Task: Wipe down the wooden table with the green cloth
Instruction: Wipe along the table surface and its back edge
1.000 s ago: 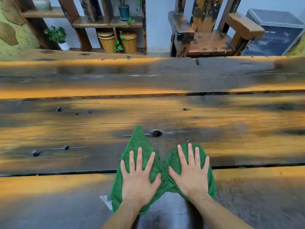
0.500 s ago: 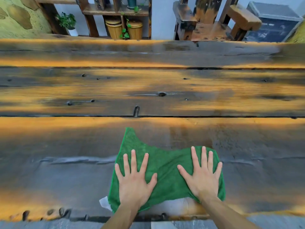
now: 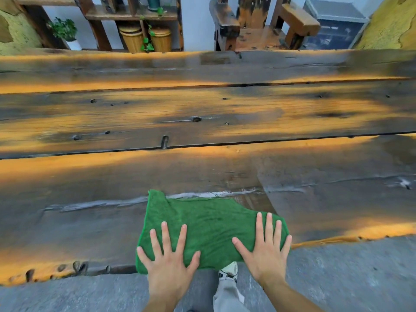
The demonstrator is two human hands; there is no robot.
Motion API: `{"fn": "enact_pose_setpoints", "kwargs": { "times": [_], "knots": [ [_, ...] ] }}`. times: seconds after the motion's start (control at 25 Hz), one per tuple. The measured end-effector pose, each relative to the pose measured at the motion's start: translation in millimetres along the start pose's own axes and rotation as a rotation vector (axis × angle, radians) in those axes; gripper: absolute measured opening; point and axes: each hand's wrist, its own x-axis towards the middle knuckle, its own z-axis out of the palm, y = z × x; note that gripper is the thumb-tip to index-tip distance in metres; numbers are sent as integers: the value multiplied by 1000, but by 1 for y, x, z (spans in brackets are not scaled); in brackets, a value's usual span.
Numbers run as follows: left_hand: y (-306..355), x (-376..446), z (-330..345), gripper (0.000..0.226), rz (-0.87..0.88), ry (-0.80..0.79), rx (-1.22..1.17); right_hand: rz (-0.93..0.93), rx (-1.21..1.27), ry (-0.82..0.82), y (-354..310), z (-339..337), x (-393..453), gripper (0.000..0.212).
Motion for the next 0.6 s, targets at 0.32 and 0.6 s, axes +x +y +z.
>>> {"fn": "enact_pose_setpoints", "kwargs": {
  "times": [0.32,0.6],
  "knots": [
    [22,27,-5,73,17,-31,4,25,8,-107,11,-21,23,105],
    [54,89,-14,77,75,-30,-6,51,-1,-52,11,-39,92,105]
  ]
}}
